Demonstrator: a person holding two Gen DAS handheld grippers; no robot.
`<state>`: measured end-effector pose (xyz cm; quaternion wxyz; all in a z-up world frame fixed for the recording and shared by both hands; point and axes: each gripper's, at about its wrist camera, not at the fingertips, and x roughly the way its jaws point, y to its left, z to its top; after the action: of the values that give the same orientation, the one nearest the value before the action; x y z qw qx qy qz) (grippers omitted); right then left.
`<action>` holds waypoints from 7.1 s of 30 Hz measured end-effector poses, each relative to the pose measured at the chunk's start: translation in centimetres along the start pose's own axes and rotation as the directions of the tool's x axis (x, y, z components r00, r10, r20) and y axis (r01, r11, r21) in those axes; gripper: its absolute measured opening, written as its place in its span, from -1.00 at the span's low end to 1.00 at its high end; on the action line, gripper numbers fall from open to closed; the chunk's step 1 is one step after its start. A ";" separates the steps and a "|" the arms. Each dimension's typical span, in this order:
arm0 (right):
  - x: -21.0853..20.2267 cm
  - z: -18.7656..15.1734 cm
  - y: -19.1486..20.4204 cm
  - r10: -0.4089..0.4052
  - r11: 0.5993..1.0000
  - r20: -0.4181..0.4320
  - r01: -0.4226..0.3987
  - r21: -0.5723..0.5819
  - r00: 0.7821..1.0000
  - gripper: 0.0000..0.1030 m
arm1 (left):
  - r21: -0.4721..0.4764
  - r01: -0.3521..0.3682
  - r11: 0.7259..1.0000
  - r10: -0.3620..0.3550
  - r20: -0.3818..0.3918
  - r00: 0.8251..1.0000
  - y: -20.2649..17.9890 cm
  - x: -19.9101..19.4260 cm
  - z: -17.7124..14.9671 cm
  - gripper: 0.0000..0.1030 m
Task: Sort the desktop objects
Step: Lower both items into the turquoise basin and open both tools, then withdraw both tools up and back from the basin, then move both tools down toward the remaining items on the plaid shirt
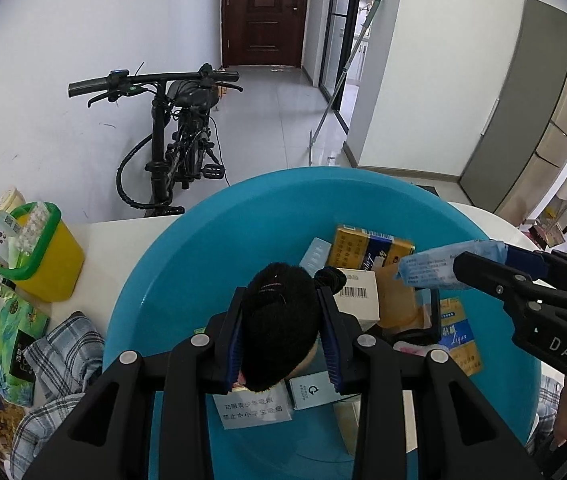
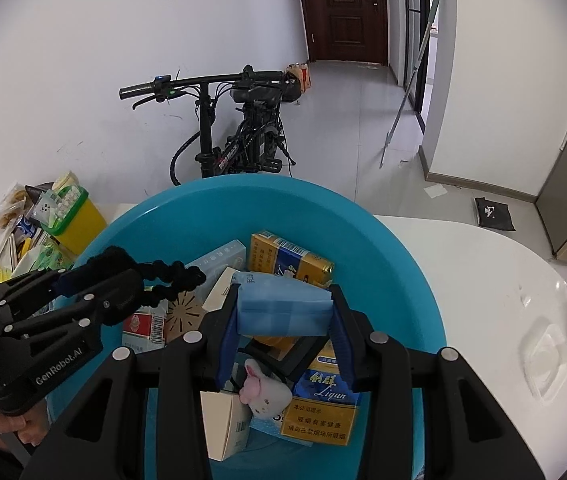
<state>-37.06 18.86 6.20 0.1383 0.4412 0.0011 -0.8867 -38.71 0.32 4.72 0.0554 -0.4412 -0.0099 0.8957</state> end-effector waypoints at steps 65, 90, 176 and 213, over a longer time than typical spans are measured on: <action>-4.6 0.7 -0.5 -0.094 0.995 0.305 0.084 0.047 0.948 0.99 | -0.103 0.010 0.995 0.023 0.313 0.949 2.4 -6.8 1.1 0.69; -10.9 -0.1 1.1 -0.087 0.995 0.612 0.101 0.011 0.786 0.99 | -0.016 -0.044 0.999 0.045 0.614 0.788 0.8 -13.3 -0.2 1.00; -26.5 -22.9 9.0 -0.045 0.989 0.695 0.129 -0.069 0.717 1.00 | 0.013 0.020 1.000 -0.024 0.635 0.772 -2.5 -29.8 -24.7 1.00; -17.1 -30.2 6.8 -0.075 0.993 0.643 0.119 -0.025 0.763 1.00 | 0.009 -0.038 0.999 0.026 0.584 0.811 -3.0 -20.7 -32.4 1.00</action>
<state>-1.99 20.29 1.97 0.0985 0.1073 0.0054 -0.9893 -0.33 0.08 1.46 0.0390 -0.1447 -0.0099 0.9887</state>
